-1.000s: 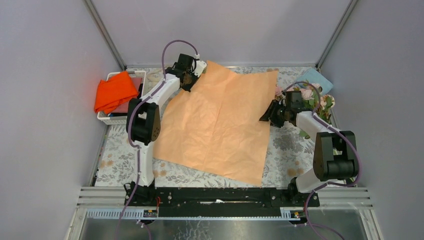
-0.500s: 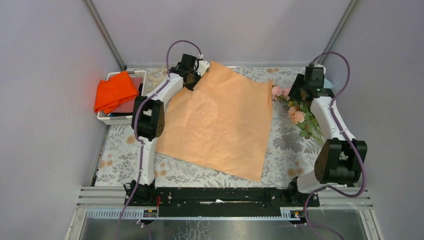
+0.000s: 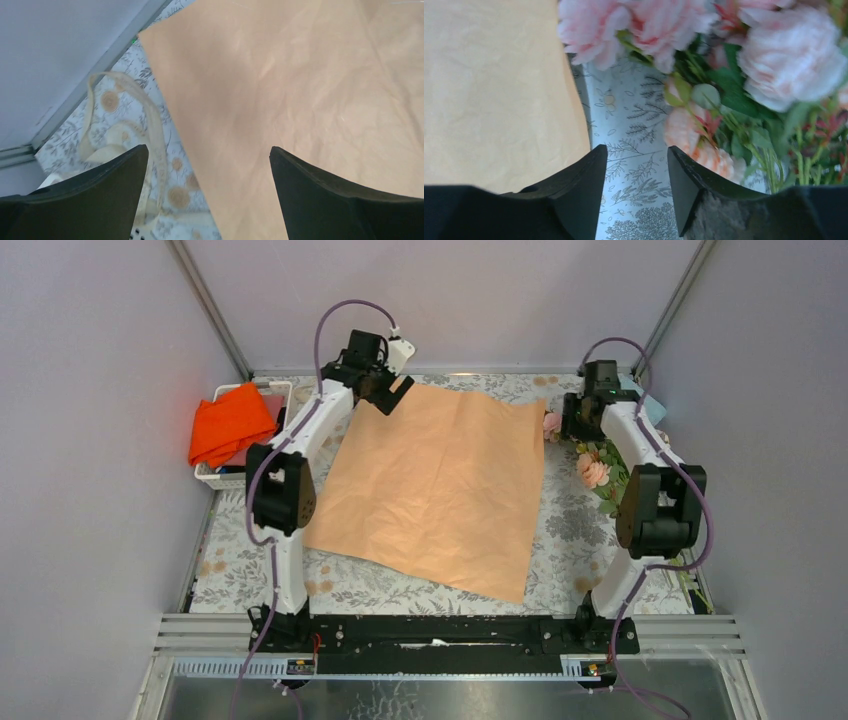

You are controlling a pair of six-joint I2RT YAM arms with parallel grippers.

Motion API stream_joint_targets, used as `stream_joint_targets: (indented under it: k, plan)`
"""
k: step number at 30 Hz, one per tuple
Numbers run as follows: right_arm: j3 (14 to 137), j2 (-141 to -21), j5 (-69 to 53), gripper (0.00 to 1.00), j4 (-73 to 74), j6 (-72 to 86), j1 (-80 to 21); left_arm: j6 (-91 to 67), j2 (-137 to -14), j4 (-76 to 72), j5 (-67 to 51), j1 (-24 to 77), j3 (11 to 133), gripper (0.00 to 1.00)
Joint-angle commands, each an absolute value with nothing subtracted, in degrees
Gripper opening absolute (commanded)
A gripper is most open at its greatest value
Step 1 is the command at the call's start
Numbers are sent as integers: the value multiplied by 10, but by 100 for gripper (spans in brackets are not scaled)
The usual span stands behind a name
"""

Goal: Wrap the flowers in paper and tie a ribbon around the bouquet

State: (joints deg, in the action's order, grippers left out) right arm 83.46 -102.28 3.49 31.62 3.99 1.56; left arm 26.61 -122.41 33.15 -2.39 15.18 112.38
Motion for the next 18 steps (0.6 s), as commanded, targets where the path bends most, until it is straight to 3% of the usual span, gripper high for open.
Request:
stream_joint_targets:
  k: [1,7,18]
  plan:
    - [903,-1071,24,59,326,-76,-26,286,-1097,350,-70,142,1045,99]
    - [1008,-1186,46,61,345,-179,-27,291,-1000,418,-140,125,957,99]
    - [1063,-1291,86,61,301,-274,-23,254,-966,467,-187,112,930,99]
